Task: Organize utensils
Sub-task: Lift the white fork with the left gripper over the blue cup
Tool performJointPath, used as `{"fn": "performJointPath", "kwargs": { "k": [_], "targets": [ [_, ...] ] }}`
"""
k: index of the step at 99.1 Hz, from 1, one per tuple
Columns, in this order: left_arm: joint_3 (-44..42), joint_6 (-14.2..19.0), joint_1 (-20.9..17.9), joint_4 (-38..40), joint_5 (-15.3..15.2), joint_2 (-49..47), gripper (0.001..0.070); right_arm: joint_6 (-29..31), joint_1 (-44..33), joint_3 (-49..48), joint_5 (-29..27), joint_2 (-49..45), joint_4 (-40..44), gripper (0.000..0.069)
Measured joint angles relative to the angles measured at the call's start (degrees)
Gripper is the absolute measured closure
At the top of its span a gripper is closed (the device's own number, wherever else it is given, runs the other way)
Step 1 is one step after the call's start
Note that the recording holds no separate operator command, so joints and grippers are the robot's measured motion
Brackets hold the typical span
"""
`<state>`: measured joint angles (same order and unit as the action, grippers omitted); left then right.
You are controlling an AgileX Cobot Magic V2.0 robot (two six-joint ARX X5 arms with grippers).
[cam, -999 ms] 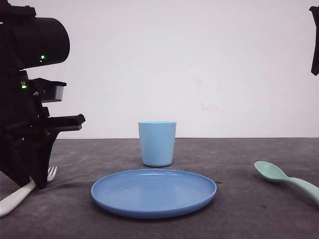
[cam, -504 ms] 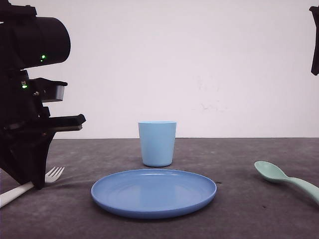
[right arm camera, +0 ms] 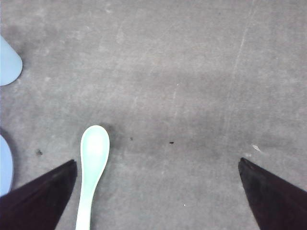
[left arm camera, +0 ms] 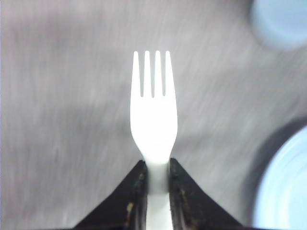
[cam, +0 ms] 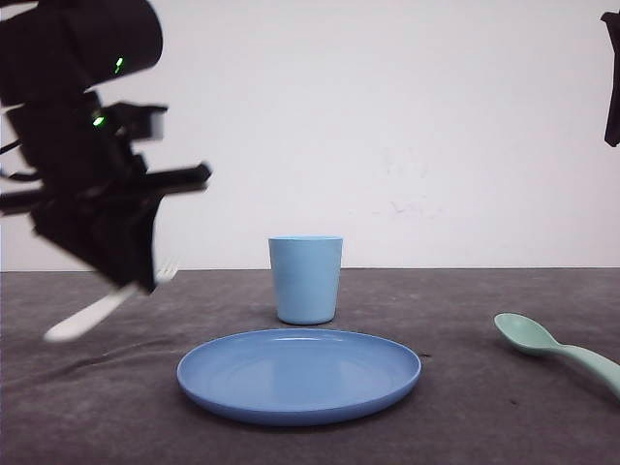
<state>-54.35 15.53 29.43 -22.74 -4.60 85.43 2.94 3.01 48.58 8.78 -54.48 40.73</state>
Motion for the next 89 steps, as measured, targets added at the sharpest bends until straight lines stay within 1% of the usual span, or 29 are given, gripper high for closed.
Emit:
{"fn": "performJointPath", "kwargs": {
  "k": [15,35,45,59,78,89],
  "targets": [
    [-3.6,-1.8,1.2,8.2,0.0,0.0,0.0670,0.0,0.0,0.0,0.0,0.0,0.0,0.0012],
    [-4.2,-3.5,2.4,26.7,1.5,-0.3,0.0670,0.0,0.0,0.0,0.0,0.0,0.0,0.0012],
    [-4.2,-3.9,2.5,34.7,1.5,-0.3,0.0670,0.0,0.0,0.0,0.0,0.0,0.0,0.0012],
    [-4.2,-4.3,2.5,41.1,1.5,0.8,0.0670,0.0,0.0,0.0,0.0,0.0,-0.1,0.0012],
    [-4.2,-4.9,2.6,48.7,1.9,7.1,0.0670,0.0,0.0,0.0,0.0,0.0,-0.3,0.0012],
    [-4.2,-5.1,2.8,53.6,3.5,10.8,0.0670,0.0,0.0,0.0,0.0,0.0,-0.3,0.0012]
  ]
}}
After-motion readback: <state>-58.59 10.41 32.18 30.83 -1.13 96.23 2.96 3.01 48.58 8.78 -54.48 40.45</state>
